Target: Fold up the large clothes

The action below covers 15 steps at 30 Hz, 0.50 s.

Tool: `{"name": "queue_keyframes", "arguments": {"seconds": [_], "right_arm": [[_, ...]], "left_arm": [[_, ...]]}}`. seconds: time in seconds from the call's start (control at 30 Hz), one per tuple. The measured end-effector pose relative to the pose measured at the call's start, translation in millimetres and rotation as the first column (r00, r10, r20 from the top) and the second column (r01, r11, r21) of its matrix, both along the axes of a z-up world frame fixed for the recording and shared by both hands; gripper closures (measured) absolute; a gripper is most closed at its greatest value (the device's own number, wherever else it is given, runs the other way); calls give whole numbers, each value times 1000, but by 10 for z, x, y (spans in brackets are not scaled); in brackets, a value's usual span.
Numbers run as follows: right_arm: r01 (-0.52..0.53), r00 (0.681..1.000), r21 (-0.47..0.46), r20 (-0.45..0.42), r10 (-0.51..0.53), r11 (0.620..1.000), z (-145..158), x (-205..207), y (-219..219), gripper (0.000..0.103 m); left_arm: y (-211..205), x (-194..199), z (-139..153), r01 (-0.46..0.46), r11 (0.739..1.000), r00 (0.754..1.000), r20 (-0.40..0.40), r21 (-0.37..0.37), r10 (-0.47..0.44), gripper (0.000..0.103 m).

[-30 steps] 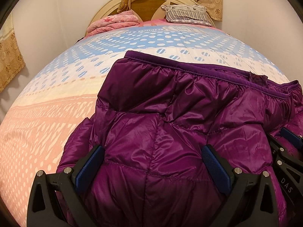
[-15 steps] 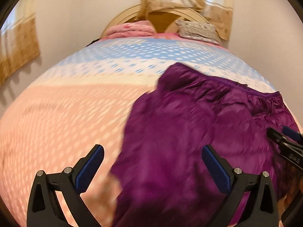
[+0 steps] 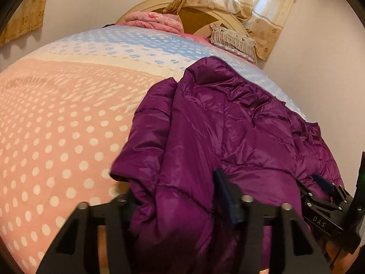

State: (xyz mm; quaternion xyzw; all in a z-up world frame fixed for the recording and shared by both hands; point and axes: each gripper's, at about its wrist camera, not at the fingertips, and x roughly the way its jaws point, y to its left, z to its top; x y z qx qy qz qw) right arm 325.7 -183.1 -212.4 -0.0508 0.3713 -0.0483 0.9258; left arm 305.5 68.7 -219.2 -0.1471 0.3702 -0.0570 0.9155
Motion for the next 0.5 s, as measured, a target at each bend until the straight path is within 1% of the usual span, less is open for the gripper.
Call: {"name": "queue_keyframes", "arguments": {"seconds": [0.03,0.07,0.17,0.23,0.3,0.37,0.5], "right_arm": [[-7,1000,12,1,7,1000,28,-28,-16,14],[-6,1000,29,7,5,1000,86,-88,-65,15],[45,996,61,72,-49,997,251,-346,-183,14],[37,998,22,53,-38,999,222,-407,-134,14],[25,1000,-2,0,-25,1000,62,-392,-70,14],[24,1000,-67,-5,-25,997,-50,-366,1,12],[43,999,-58,-12,-43,997,-60,-363,-22,13]], "left_arm": [[14,-9,21,26,999,1000,9,-25,-26,84],[13,-19,50,36,999,999,12,-40,-35,85],[36,-98,115,46,998,999,28,-42,-45,88],[50,-148,135,48,997,998,35,-53,-46,89],[49,-160,162,50,997,998,47,-55,-48,90],[54,-185,197,54,996,997,60,-66,-50,91],[73,-260,351,64,993,994,90,-96,-56,93]]}}
